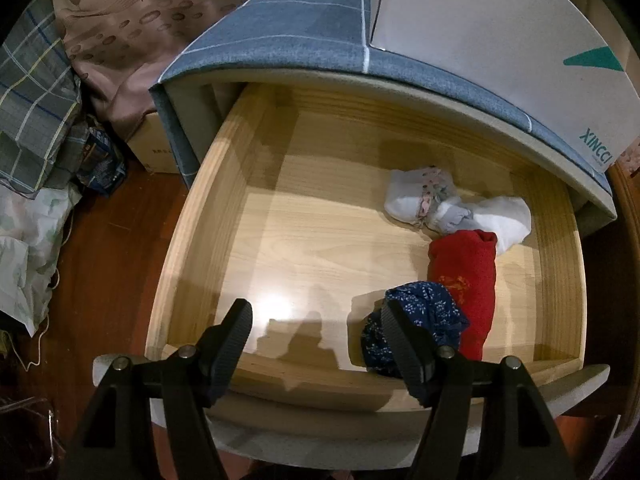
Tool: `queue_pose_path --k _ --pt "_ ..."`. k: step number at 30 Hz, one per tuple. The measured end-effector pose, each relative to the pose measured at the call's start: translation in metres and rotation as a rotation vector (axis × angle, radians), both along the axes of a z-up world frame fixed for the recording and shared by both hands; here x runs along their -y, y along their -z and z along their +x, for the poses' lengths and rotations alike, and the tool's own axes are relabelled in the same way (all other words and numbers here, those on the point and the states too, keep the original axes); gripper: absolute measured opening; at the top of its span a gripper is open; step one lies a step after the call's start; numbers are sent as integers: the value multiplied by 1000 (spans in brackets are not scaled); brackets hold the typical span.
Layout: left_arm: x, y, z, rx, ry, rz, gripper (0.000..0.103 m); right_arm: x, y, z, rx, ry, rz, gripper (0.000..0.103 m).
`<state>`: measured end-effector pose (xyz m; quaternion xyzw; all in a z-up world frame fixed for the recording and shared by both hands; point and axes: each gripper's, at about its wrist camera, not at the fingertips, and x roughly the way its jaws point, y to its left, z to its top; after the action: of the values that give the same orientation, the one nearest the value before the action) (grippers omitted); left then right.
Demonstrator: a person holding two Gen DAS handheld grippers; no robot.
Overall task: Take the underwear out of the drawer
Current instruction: 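Lift the grey ribbed sock with the right tool over the white box, then release the grey sock into the box and return the right tool to the drawer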
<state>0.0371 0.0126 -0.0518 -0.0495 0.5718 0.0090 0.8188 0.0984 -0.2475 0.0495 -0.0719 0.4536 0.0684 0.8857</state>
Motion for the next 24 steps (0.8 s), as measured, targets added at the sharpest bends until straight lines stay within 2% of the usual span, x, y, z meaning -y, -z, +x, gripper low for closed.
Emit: queue_pose_path --k 6,11,15,21,24 --pt "-2 0 -1 3 -9 5 69 -4 -64 45 119 22 5 35" --pt "-2 1 0 -1 -17 11 69 -13 -77 104 124 54 -41 36" --pt "-1 1 1 -1 -10 18 69 -17 -63 152 71 76 -71 36" --pt "-1 3 2 -10 1 17 69 -21 -24 192 -29 100 -116 38" --pt "2 4 3 -16 10 23 69 -18 -8 203 -76 113 -130 43"
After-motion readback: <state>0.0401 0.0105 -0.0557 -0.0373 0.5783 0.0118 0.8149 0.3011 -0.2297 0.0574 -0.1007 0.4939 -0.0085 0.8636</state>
